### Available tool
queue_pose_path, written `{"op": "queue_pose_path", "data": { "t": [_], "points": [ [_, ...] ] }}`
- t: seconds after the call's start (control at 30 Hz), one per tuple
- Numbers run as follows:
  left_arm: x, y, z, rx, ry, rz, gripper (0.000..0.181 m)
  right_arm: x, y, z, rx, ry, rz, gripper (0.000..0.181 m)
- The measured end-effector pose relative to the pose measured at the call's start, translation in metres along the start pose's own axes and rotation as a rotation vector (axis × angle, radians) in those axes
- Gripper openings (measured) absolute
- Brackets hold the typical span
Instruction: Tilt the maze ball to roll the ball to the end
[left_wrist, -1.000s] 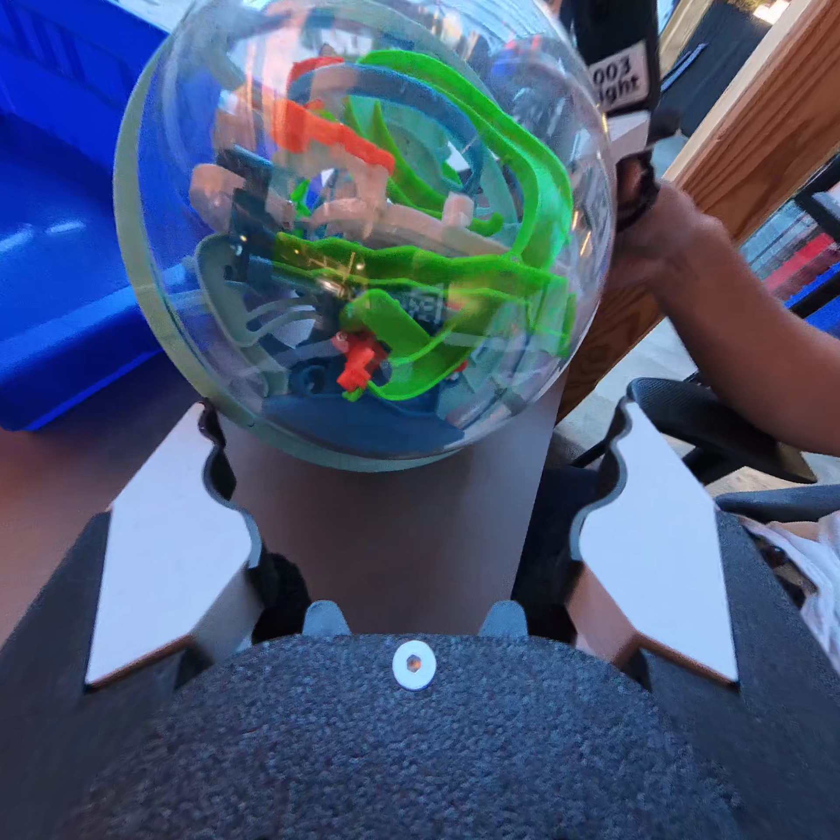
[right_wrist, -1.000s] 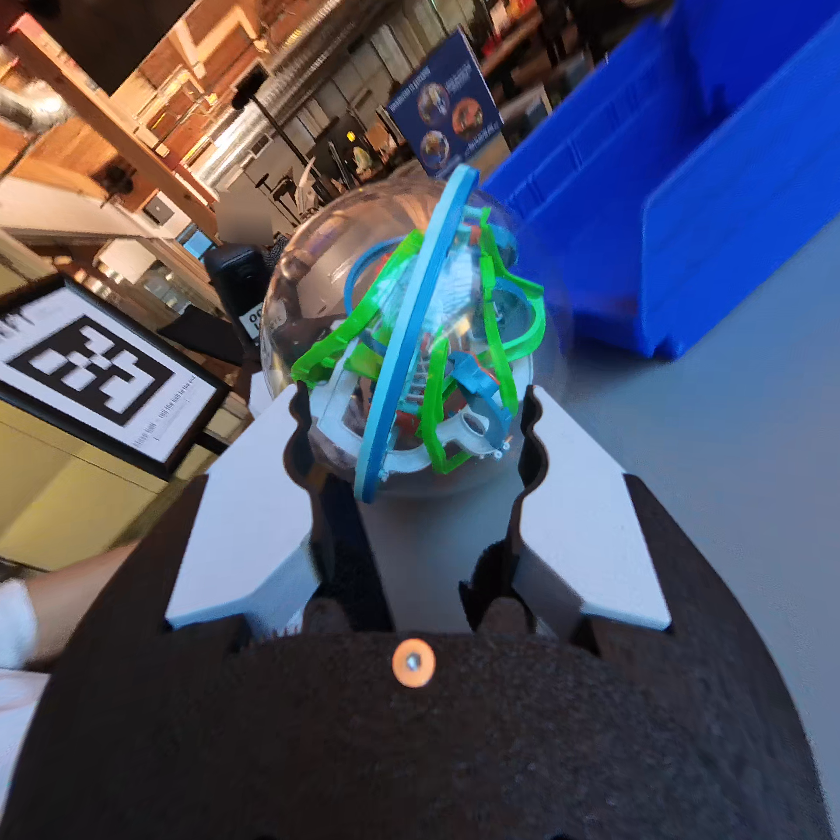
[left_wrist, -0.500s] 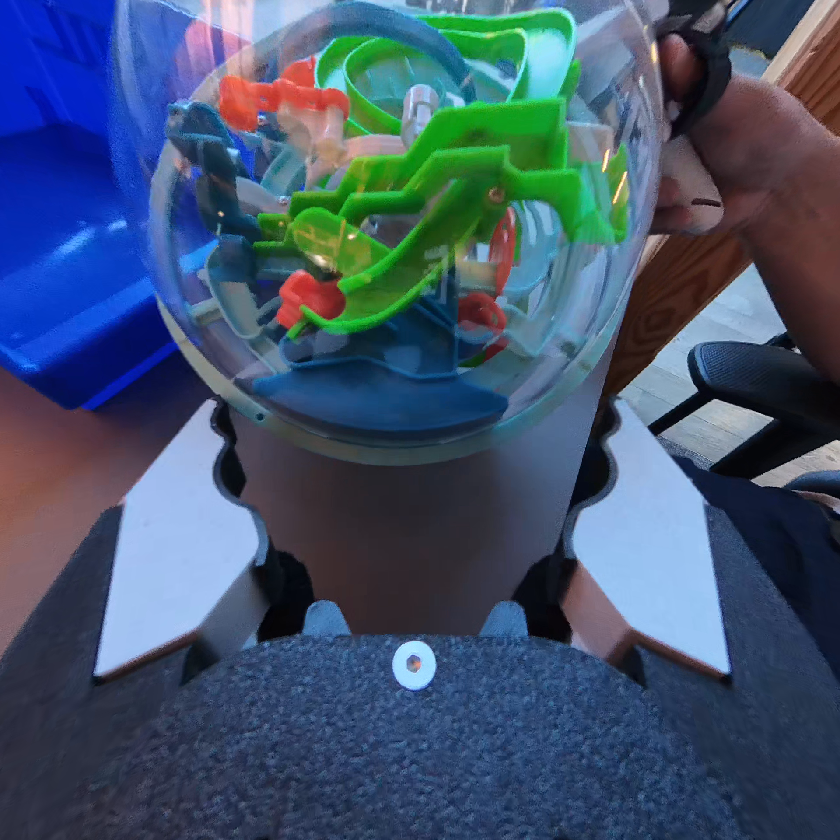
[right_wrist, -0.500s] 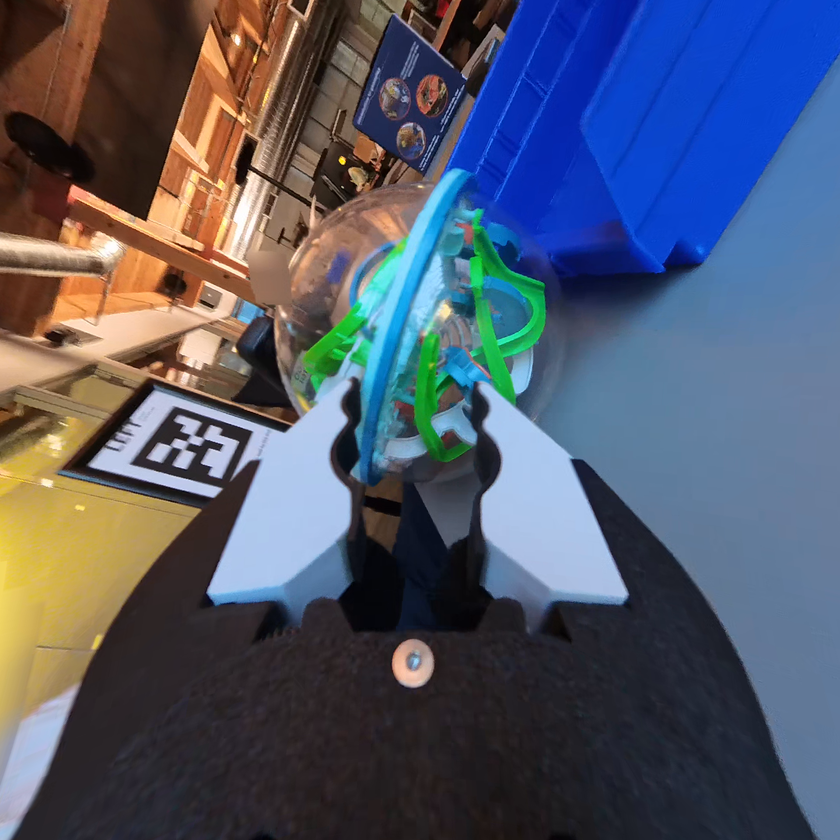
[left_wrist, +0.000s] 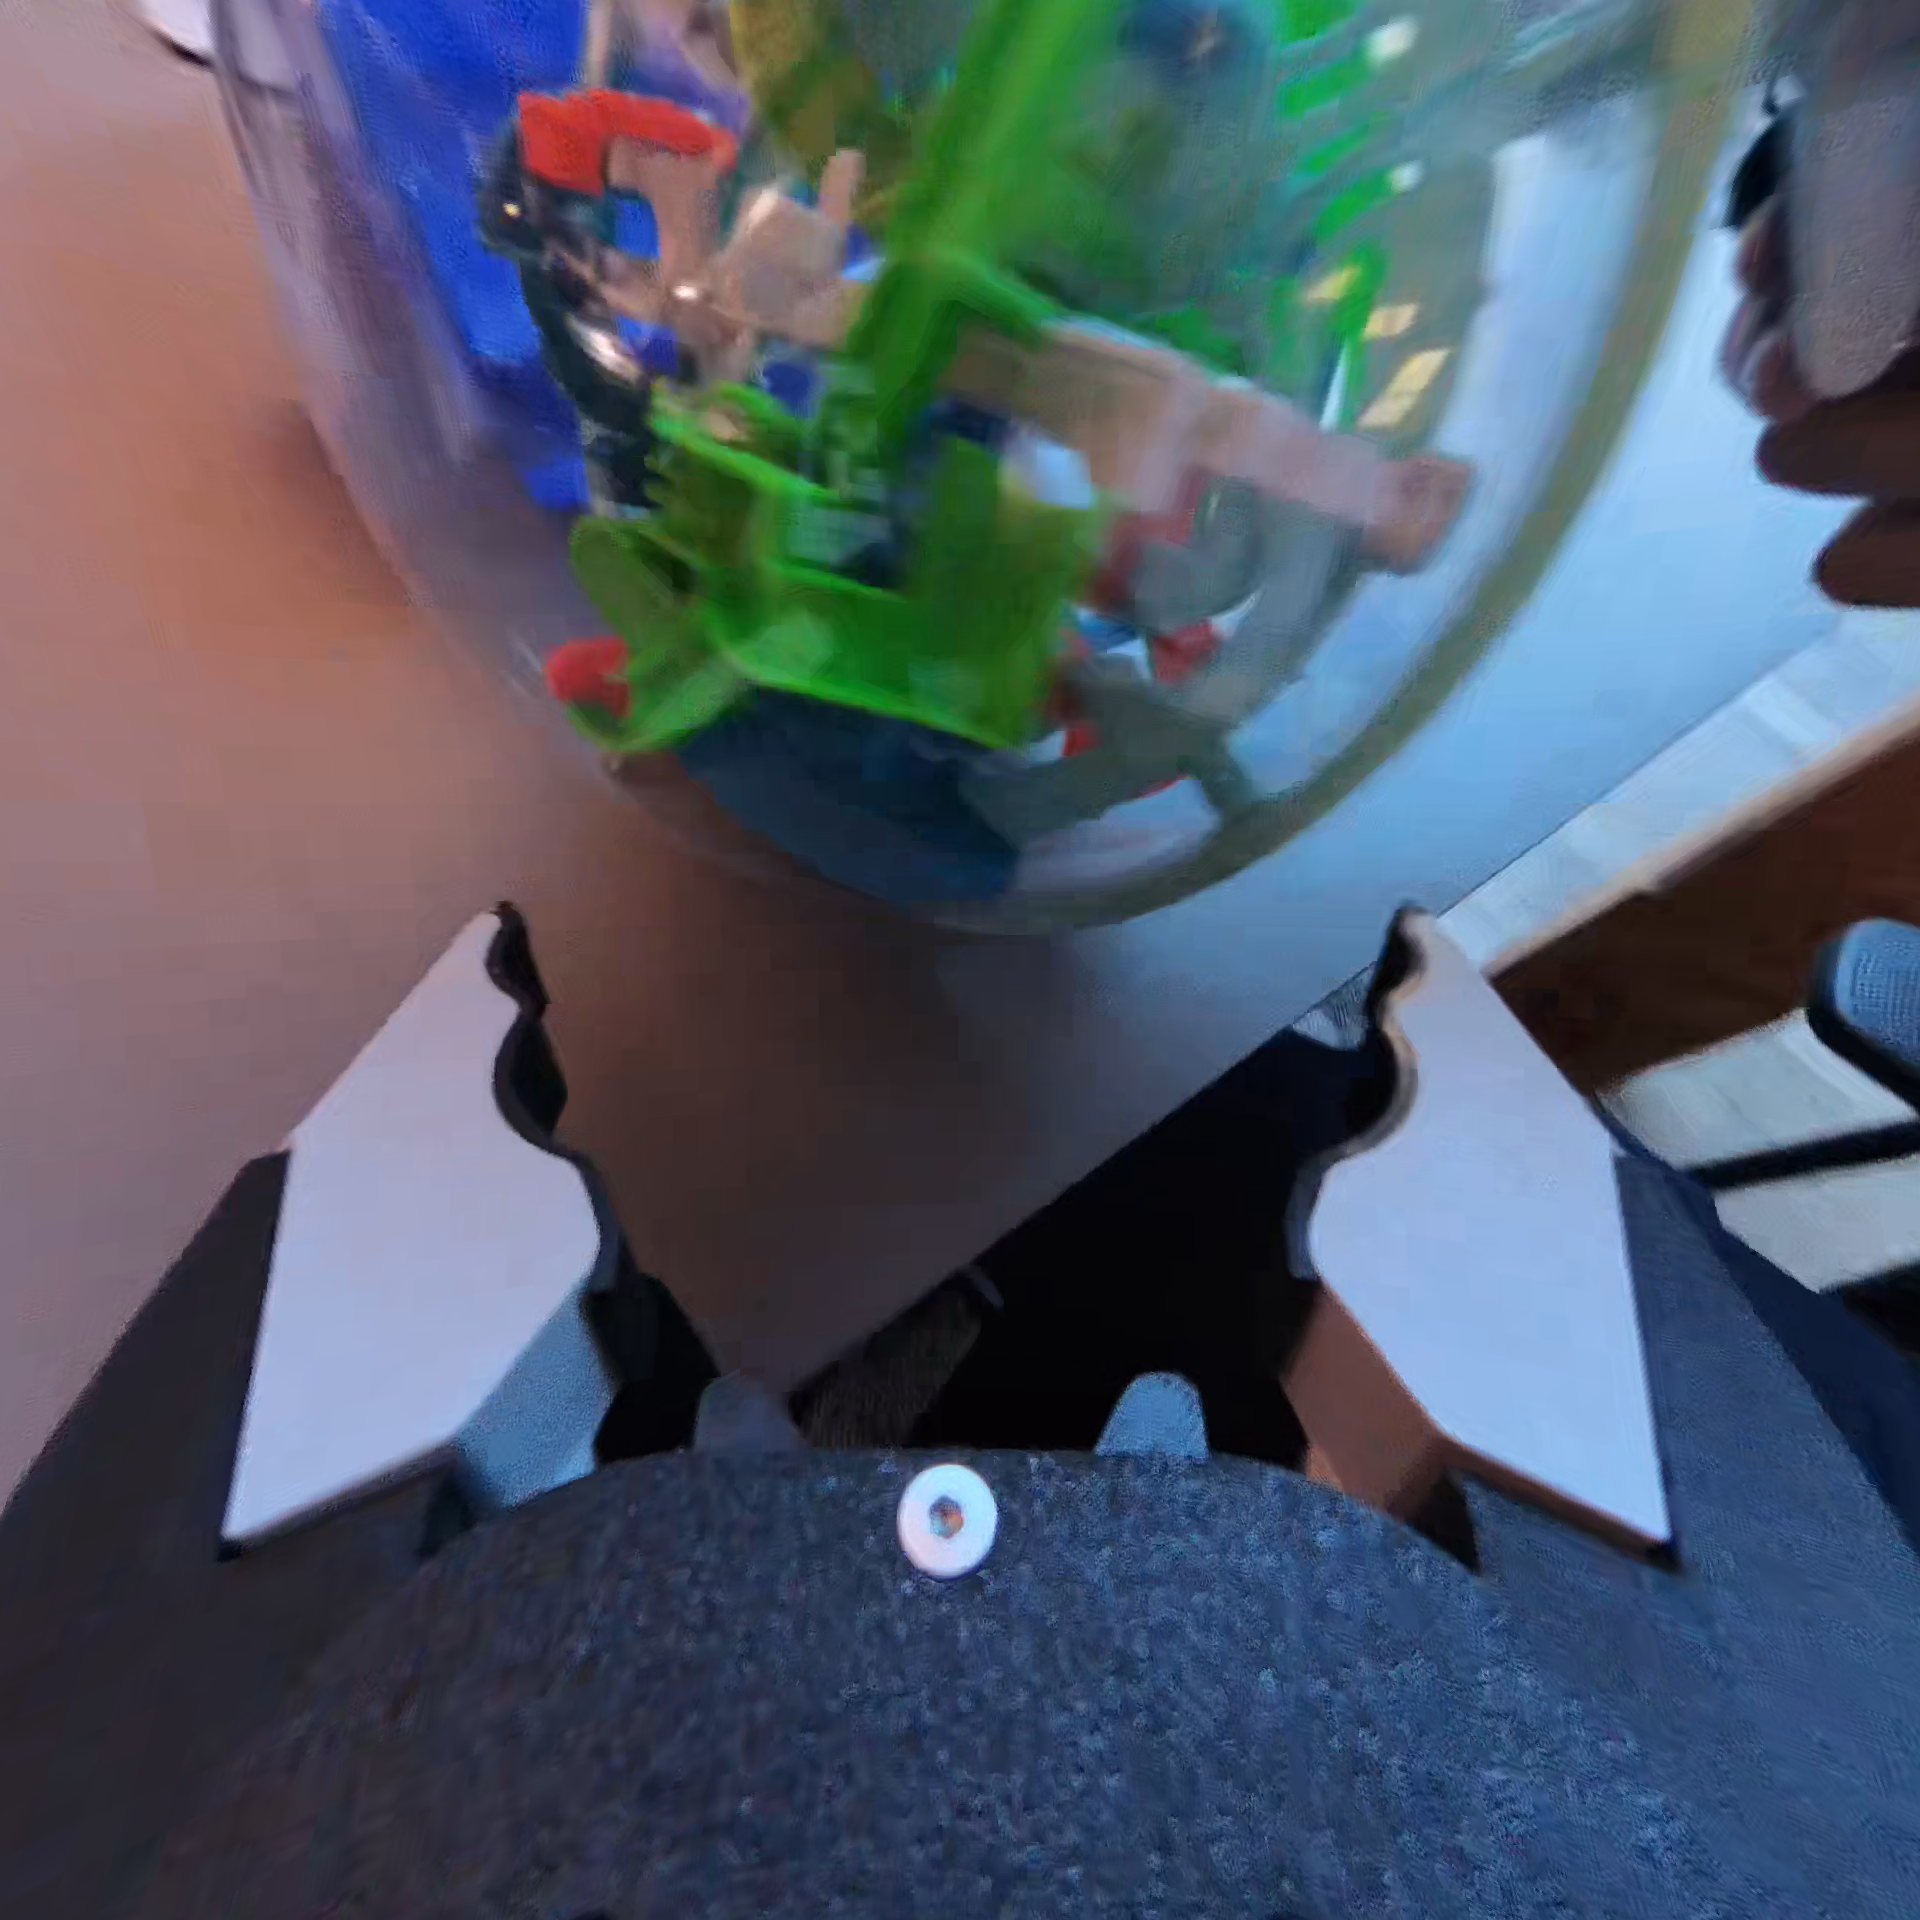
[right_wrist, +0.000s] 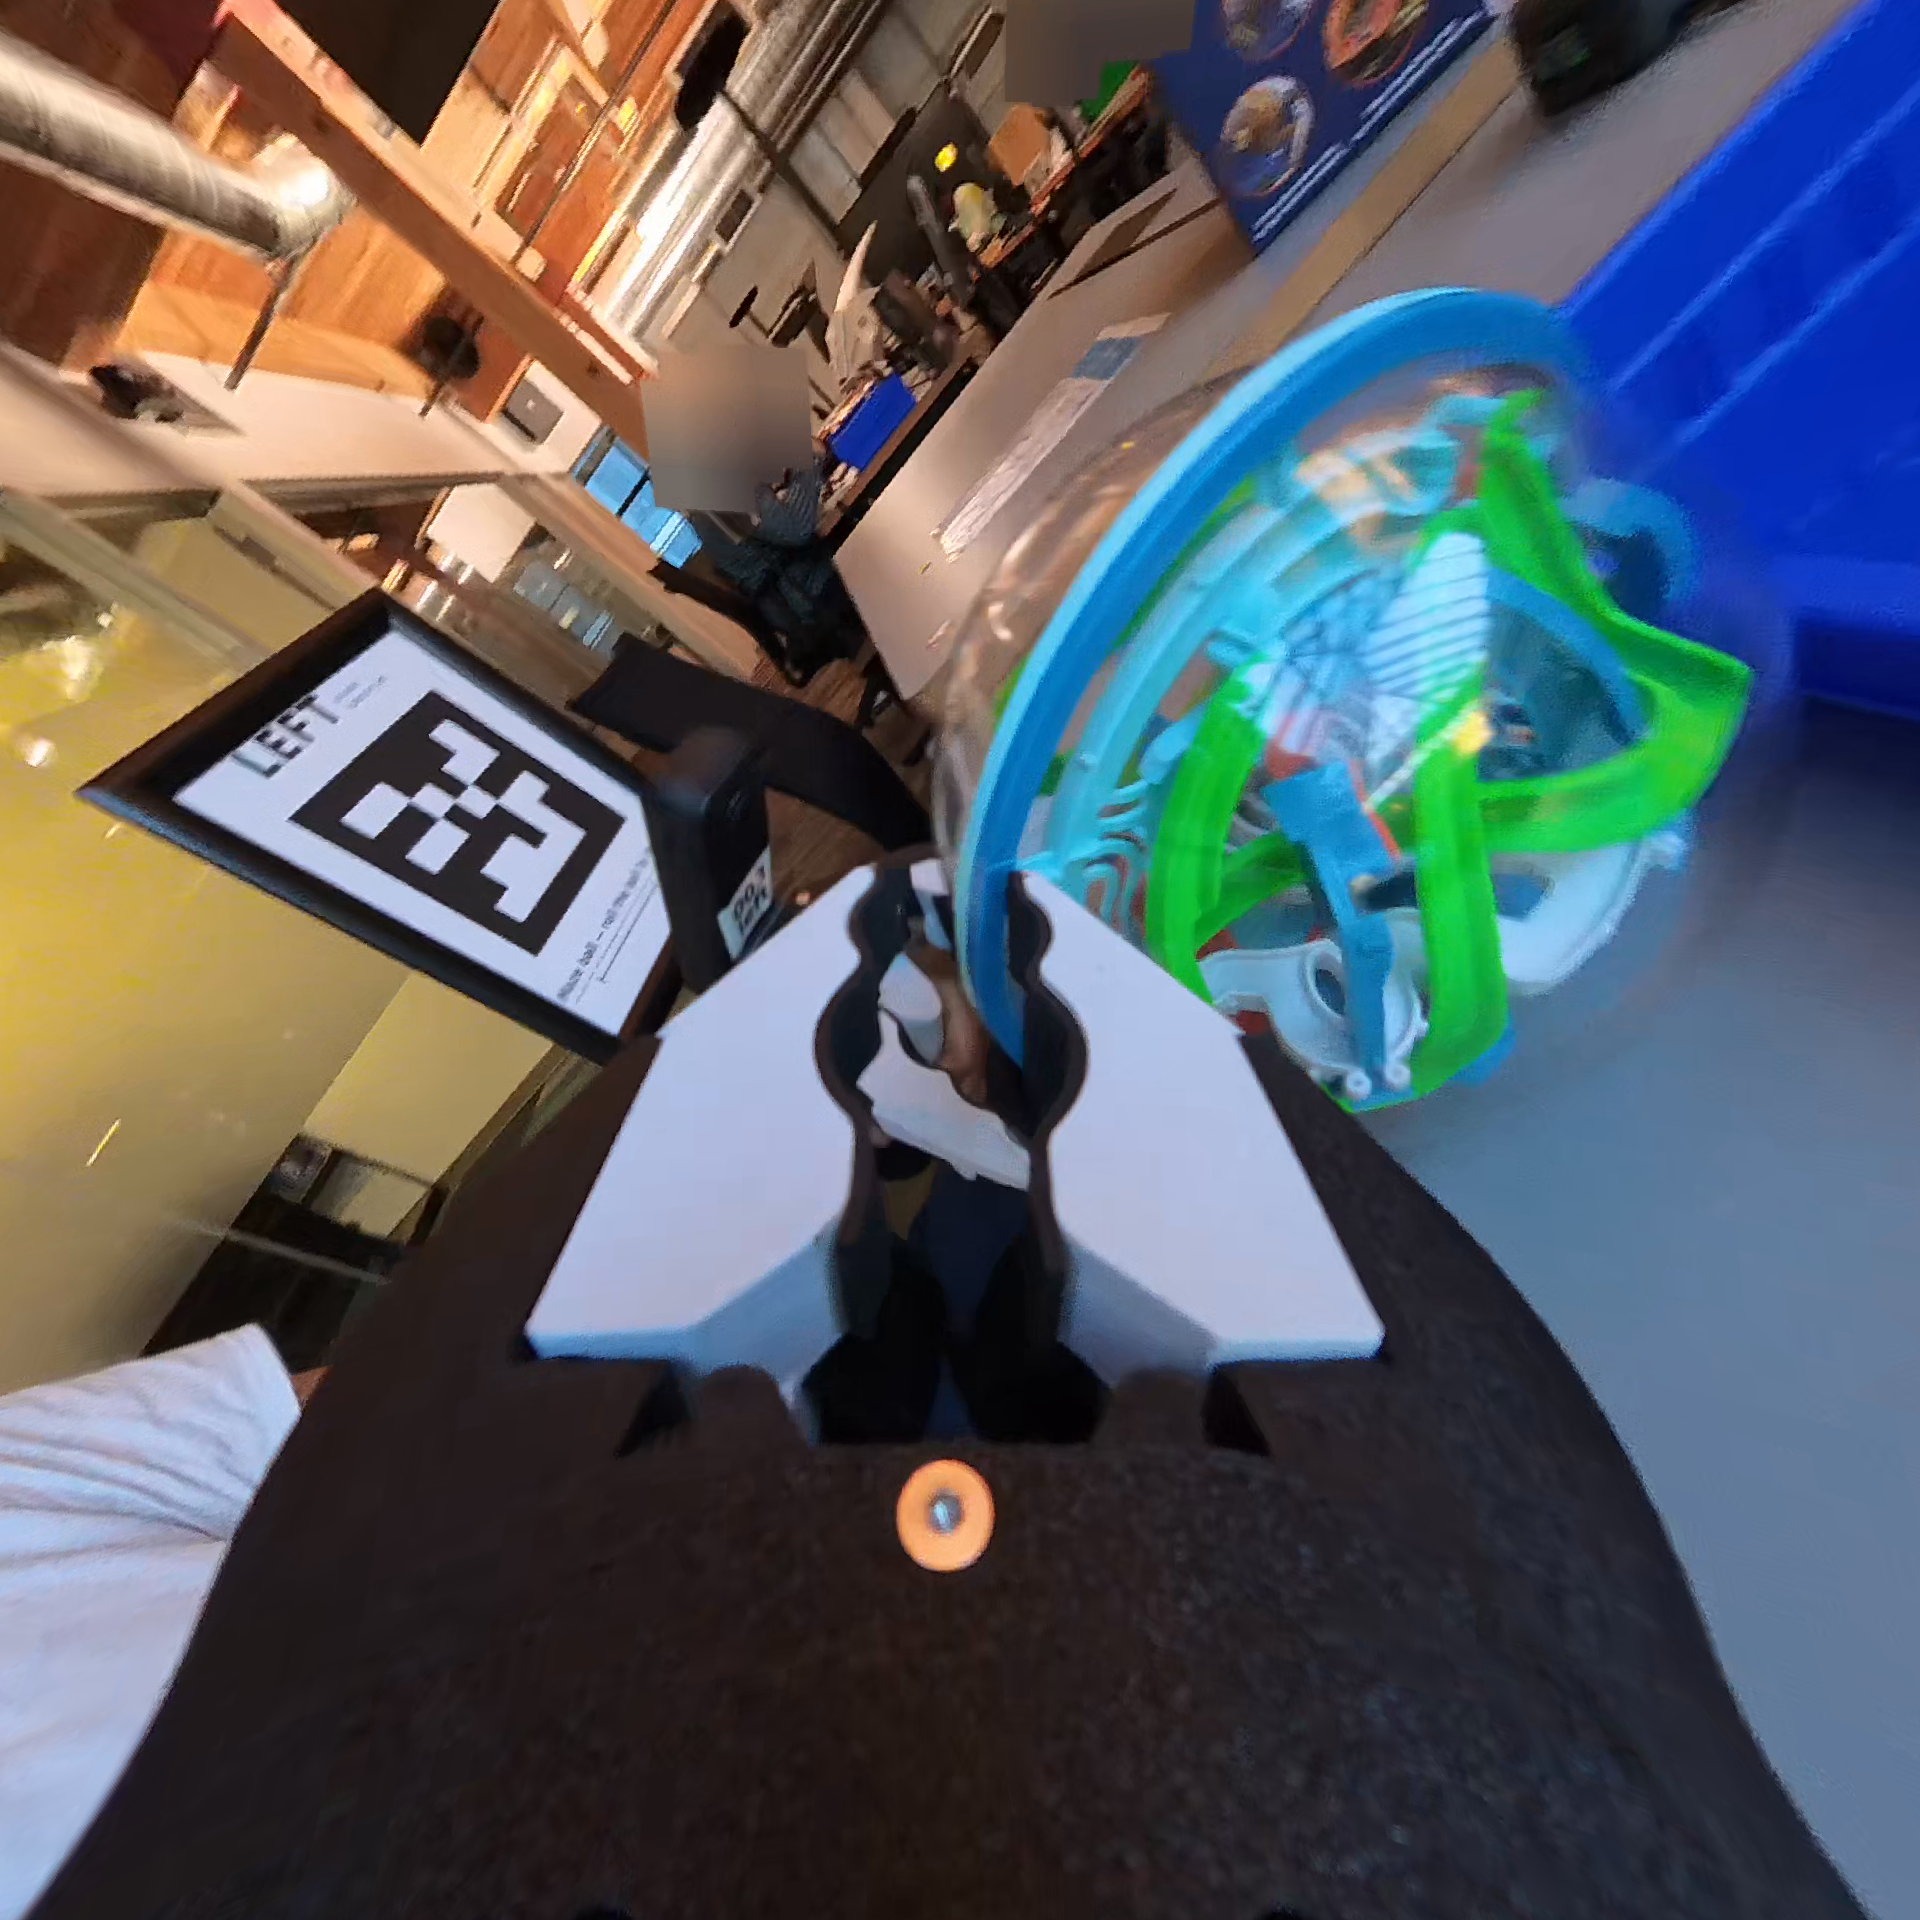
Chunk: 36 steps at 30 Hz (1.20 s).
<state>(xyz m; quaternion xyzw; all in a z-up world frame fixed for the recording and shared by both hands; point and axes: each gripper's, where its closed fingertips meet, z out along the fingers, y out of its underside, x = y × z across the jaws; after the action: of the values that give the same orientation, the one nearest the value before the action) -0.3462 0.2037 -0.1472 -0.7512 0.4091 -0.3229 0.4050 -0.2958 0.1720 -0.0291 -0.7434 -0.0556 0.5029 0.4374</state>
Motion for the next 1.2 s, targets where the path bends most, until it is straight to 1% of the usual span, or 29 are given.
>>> {"op": "queue_pose_path", "data": {
  "t": [0.03,0.1,0.17,0.2,0.27,0.3,0.33,0.37,0.4,0.43,0.47,0.5,0.53,0.6,0.67,0.77,0.83,0.87,0.9,0.97,1.03,1.13,1.2],
  "points": [
    [0.003,-0.002,-0.009,0.051,-0.037,-0.005,0.147,-0.01,-0.001,0.005,-0.004,-0.044,-0.019,0.024],
    [0.0,-0.011,-0.021,0.13,-0.124,0.007,0.156,-0.029,-0.012,0.004,0.048,-0.124,-0.1,0.031],
    [-0.011,-0.025,-0.03,0.163,-0.195,0.061,0.159,-0.029,-0.031,-0.008,0.128,-0.096,-0.23,0.041],
    [-0.015,-0.034,-0.032,0.172,-0.201,0.088,0.159,-0.02,-0.04,-0.016,0.16,-0.047,-0.316,0.05],
    [-0.019,-0.049,-0.028,0.164,-0.163,0.137,0.159,0.013,-0.055,-0.029,0.195,0.095,-0.503,0.07],
    [-0.018,-0.054,-0.023,0.144,-0.126,0.176,0.159,0.033,-0.056,-0.032,0.186,0.148,-0.569,0.081],
    [-0.018,-0.057,-0.016,0.113,-0.099,0.23,0.159,0.052,-0.052,-0.032,0.145,0.175,-0.596,0.092],
    [-0.019,-0.056,-0.009,0.068,-0.078,0.298,0.159,0.068,-0.042,-0.031,0.081,0.167,-0.587,0.103],
    [-0.019,-0.052,-0.002,0.012,-0.059,0.37,0.159,0.078,-0.029,-0.028,0.02,0.124,-0.562,0.113],
    [-0.022,-0.049,0.004,-0.028,-0.053,0.424,0.16,0.08,-0.017,-0.024,-0.017,0.052,-0.529,0.121],
    [-0.022,-0.049,0.007,-0.033,-0.029,0.451,0.159,0.077,-0.007,-0.019,-0.035,-0.023,-0.506,0.126],
    [-0.022,-0.048,0.009,-0.033,0.008,0.457,0.158,0.073,0.001,-0.013,-0.044,-0.08,-0.515,0.128],
    [-0.023,-0.047,0.012,-0.034,0.048,0.438,0.157,0.072,0.008,-0.005,-0.045,-0.1,-0.557,0.129],
    [-0.027,-0.051,0.014,-0.011,0.116,0.347,0.156,0.082,0.016,0.01,-0.052,-0.037,-0.682,0.132],
    [-0.032,-0.057,0.015,0.024,0.183,0.231,0.154,0.089,0.01,0.019,-0.04,0.037,-0.752,0.135],
    [-0.034,-0.058,0.018,0.05,0.339,0.02,0.153,0.094,0.002,0.026,0.008,0.127,-0.859,0.139],
    [-0.031,-0.056,0.02,0.071,0.42,-0.056,0.152,0.095,-0.001,0.032,0.022,0.187,-0.869,0.144],
    [-0.03,-0.056,0.021,0.091,0.428,-0.067,0.152,0.094,-0.002,0.034,0.026,0.206,-0.871,0.149],
    [-0.029,-0.055,0.023,0.1,0.434,-0.078,0.152,0.095,-0.003,0.035,0.027,0.237,-0.882,0.149],
    [-0.025,-0.049,0.024,0.058,0.467,-0.106,0.152,0.094,-0.005,0.036,0.015,0.276,-0.91,0.15],
    [-0.024,-0.049,0.024,0.056,0.503,-0.142,0.151,0.093,-0.005,0.036,-0.007,0.297,-0.883,0.151],
    [-0.021,-0.048,0.025,0.041,0.545,-0.162,0.15,0.091,-0.006,0.032,-0.019,0.295,-0.873,0.149],
    [-0.02,-0.048,0.025,0.042,0.546,-0.152,0.15,0.086,-0.01,0.025,0.01,0.228,-0.8,0.144]
  ]
}}
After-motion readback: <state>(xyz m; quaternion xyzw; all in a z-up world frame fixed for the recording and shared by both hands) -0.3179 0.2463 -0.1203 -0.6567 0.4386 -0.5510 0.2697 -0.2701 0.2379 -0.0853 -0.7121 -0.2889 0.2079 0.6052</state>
